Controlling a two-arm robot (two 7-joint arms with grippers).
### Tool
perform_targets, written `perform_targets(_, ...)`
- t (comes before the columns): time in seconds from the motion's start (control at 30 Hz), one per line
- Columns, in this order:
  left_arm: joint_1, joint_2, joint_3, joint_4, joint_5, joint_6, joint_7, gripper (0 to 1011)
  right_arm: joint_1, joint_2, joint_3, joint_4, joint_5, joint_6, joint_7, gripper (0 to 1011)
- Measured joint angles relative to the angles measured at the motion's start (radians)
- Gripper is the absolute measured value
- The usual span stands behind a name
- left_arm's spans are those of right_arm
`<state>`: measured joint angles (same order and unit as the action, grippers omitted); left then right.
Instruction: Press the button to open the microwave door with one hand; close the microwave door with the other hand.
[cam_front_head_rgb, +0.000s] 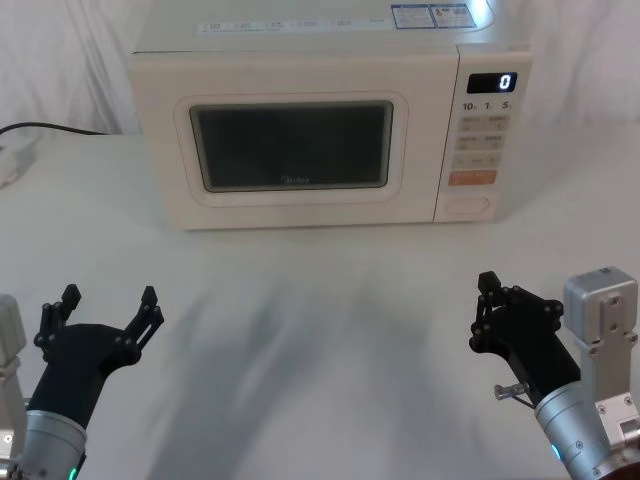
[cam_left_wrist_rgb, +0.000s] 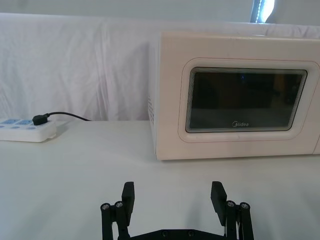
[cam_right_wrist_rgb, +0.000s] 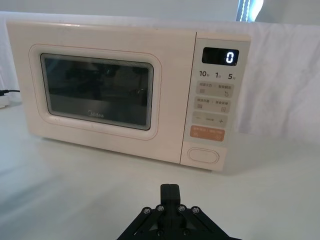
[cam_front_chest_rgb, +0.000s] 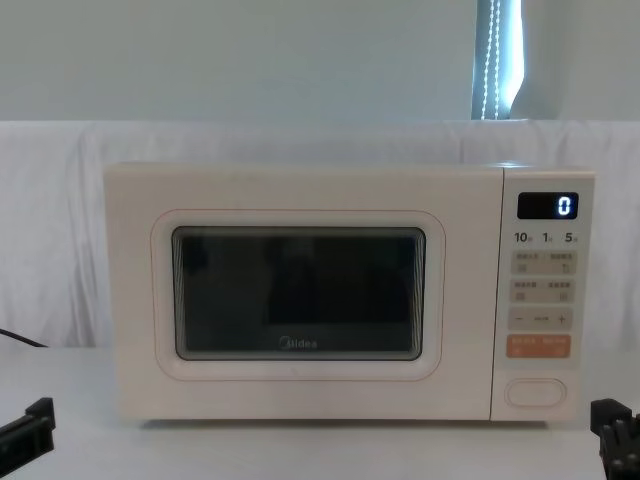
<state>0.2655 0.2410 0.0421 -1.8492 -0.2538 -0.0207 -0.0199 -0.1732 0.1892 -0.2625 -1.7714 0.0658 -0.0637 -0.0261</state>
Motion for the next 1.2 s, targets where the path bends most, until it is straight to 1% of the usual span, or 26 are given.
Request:
perform_targets(0.73,0.000,0.000,0.000,0.000,0.000,0.000,0.000,1001,0.000,0.000,0.000,0.000,0.000,0.000,0.000,0)
perform_targets(1.0,0.000,0.000,0.000,0.000,0.000,0.000,0.000,1001,0.051,-0.035,0.025,0.059,0.014,0.008,0.034,0)
perform_targets(1.2,0.000,0.000,0.000,0.000,0.000,0.000,0.000,1001,0.090,-0.064,0.047,0.104,0.027,0.031,0.052,0)
